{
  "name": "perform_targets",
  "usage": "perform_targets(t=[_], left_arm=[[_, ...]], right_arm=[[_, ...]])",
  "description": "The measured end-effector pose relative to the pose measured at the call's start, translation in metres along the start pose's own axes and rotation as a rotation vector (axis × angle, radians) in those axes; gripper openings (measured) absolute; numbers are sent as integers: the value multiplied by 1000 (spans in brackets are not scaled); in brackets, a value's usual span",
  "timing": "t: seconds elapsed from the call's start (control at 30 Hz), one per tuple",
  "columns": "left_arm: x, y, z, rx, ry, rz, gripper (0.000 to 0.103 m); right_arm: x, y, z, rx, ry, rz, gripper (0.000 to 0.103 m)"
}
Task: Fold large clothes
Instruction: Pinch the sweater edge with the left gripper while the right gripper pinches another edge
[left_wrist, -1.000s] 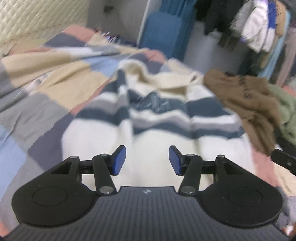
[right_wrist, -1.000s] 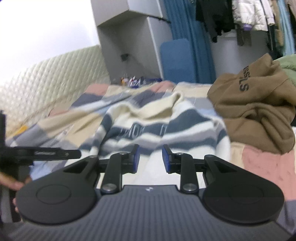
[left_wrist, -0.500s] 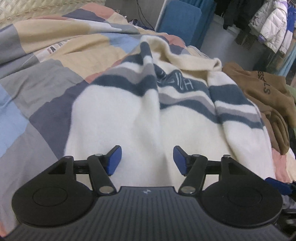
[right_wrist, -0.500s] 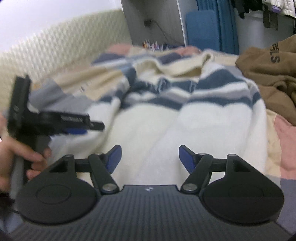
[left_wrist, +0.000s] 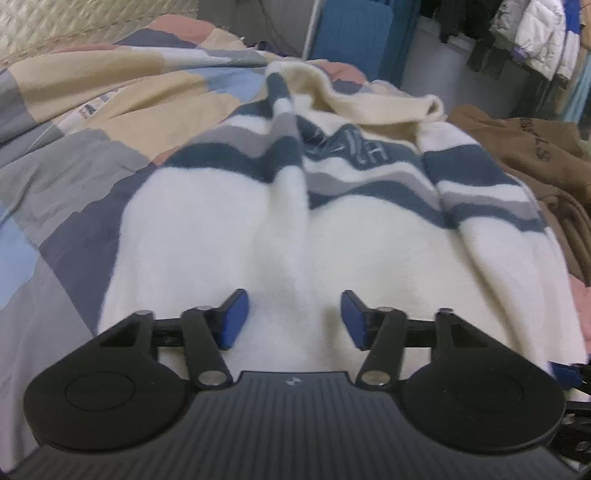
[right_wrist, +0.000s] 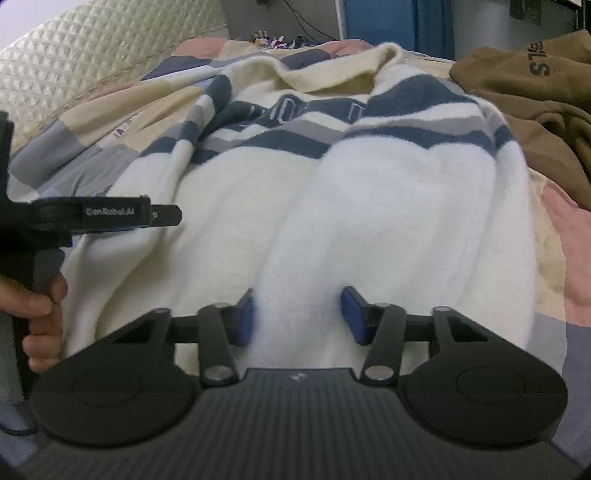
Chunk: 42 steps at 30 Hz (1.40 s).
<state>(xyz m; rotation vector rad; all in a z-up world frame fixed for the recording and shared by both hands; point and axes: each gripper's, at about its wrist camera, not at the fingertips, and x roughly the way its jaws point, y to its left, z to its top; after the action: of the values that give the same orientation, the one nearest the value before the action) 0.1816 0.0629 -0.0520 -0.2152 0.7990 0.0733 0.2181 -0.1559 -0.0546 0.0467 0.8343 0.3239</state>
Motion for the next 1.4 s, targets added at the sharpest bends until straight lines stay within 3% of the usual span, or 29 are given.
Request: perform_targets(t=[0.13,0.2,0.3,0.53,0.7,0.87,1.07,1.17,1.4], left_arm=[[3,8,-1,-2,-6,29,31],[-1,16,0,-34,-23,25,9],[-14,30,6,-90,-73,23,7],[-48,59,52,-68,-189,122,7],[-60,98,103,-3,-261,291,6],[-43,154,152,-62,-249,369,6],[11,197,175,-69,-179,472,6],[42,211,178,-45,-138,523,6],[79,233,165,-89,-76,517,7]], right_arm=[[-9,-1,2,17,-6,-3,23],[-14,-2,4,20,-16,-9,18],[-27,-7,7,35,-49,-45,15],[-67,-48,31,122,-176,-111,14],[-89,-91,65,119,-264,-222,14],[-96,-150,96,102,-320,-372,14],[-94,-234,116,187,-375,-500,14],[-73,-272,117,228,-344,-578,14],[-26,-332,99,367,-226,-661,14]])
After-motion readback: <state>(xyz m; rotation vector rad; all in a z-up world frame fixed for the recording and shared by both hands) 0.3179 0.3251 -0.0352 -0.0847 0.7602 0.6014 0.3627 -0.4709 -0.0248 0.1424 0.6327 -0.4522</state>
